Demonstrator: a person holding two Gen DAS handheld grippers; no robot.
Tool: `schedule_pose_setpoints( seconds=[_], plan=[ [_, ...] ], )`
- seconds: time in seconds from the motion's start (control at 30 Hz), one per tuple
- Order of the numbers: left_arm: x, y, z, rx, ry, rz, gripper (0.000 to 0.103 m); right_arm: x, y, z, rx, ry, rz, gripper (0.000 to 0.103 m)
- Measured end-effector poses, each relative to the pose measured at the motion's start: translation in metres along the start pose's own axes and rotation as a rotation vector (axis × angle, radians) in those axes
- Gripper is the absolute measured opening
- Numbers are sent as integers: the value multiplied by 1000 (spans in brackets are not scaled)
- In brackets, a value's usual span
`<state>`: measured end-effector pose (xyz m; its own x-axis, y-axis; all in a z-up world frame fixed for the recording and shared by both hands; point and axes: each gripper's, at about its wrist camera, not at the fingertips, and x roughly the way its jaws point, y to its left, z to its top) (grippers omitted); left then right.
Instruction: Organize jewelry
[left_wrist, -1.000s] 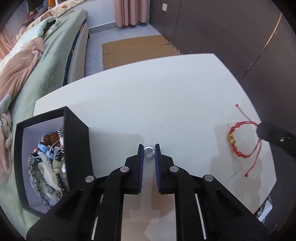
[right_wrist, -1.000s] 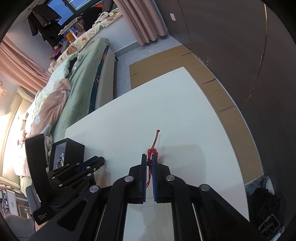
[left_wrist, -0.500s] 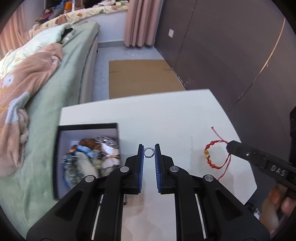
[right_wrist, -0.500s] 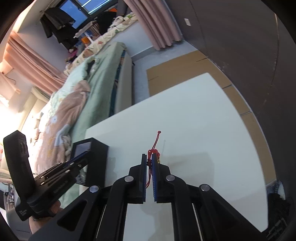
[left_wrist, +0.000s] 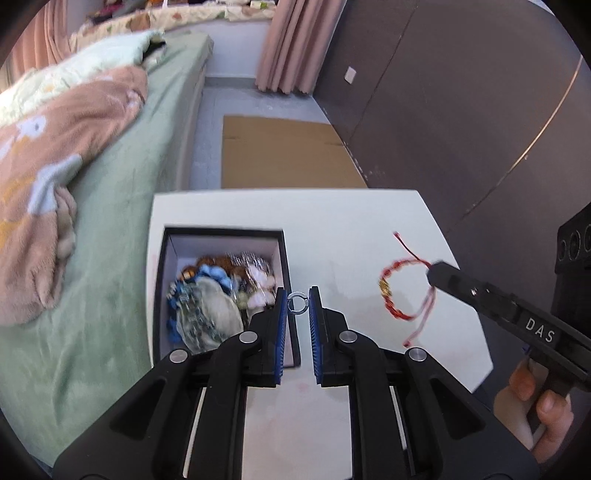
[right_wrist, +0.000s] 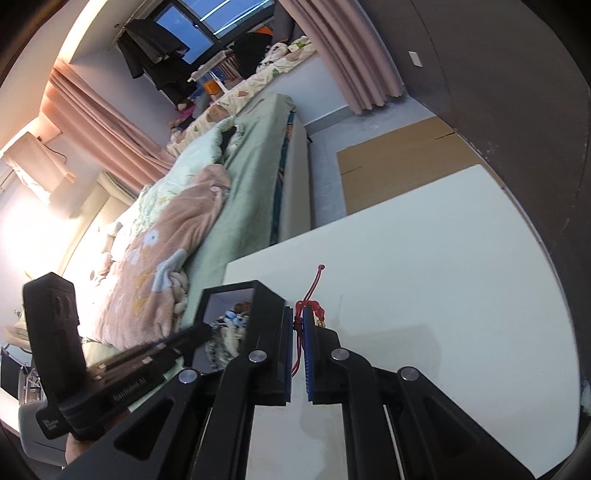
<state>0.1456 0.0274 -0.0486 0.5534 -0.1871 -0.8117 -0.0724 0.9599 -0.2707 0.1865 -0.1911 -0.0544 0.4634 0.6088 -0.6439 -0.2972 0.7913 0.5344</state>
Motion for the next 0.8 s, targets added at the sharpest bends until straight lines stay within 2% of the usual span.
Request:
schedule_pose_setpoints(
  seconds=[0.03, 0.1, 0.17, 0.23, 0.5, 0.63, 0.7, 0.77, 0.8],
  plan=[
    [0, 2, -1, -7, 6, -10, 13, 1, 4, -1, -4, -9, 12, 5],
    [-1, 8, -2, -28, 17, -10, 23, 1, 11, -2, -9, -26, 28, 5],
    [-4, 15, -2, -46, 12, -15, 56, 1, 19, -3, -14, -47, 50, 5],
    [-10, 22, -2, -62, -6, -22, 68, 2, 26, -4, -15, -60, 76, 5],
    [-35, 59, 2, -141, -79, -12, 86, 11, 54, -12, -53, -60, 159, 5],
    [-44, 76, 3, -177, -113, 23, 92, 27, 67, -19, -74, 0, 201, 9],
    [-48, 84, 3, -193, -129, 40, 93, 37, 68, -22, -73, 30, 165, 17],
    [-52, 89, 2, -202, -139, 55, 94, 35, 64, -25, -53, 15, 150, 63],
    [-53, 90, 1, -201, -144, 60, 94, 32, 63, -26, -54, -1, 143, 67]
  ],
)
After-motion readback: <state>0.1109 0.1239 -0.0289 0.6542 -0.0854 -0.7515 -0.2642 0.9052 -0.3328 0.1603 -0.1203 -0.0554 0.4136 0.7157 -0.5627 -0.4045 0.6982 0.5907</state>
